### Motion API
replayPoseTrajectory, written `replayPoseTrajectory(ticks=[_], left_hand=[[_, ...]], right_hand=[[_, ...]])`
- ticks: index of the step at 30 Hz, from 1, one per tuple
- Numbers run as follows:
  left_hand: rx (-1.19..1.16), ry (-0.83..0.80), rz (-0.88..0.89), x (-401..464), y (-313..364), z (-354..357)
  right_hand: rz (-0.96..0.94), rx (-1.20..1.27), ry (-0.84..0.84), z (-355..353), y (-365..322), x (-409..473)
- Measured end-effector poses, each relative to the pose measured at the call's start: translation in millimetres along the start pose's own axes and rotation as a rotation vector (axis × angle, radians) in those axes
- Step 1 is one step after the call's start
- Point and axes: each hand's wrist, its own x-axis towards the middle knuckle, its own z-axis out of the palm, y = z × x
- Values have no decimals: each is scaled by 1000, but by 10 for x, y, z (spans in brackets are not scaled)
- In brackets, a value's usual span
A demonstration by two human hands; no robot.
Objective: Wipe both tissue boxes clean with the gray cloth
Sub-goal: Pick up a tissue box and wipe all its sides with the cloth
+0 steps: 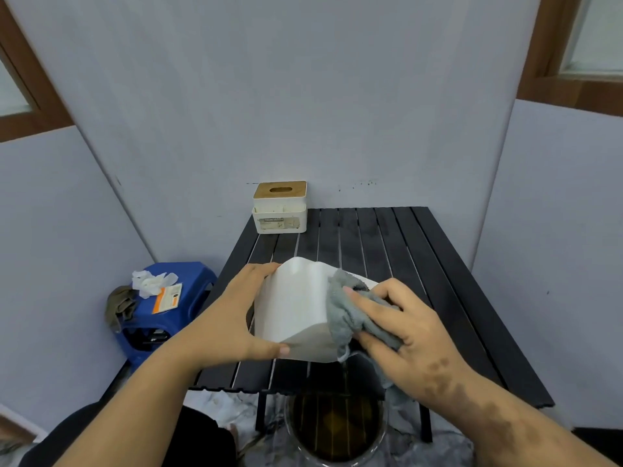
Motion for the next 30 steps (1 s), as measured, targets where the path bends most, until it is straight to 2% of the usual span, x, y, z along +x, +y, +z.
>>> replayPoseTrajectory(ticks=[5,8,10,12,16,20,26,28,30], left_hand=[[-97,100,16,-54,-43,8],[-129,129,9,-76,-64,20],[-126,145,10,-97,-74,41],[-118,157,17,-104,-70,68],[-29,128,59,-66,-72,146],[-26,145,68,-32,-90,195],[-63,169,3,-55,-232,151],[-62,158,8,-65,-246,144],[-58,157,11,-61,-240,144]], right_hand=[[150,117,-3,-51,75,9],[369,19,68,-130,261,37],[418,-49,103,-100,280,42],[347,-47,101,0,96,66],[92,-52,36,230,-339,84],[62,-122,64,168,-116,55],[466,-150,162,-90,564,-62],[567,-30,129,-94,598,-80],[661,222,127,-83,550,-74]])
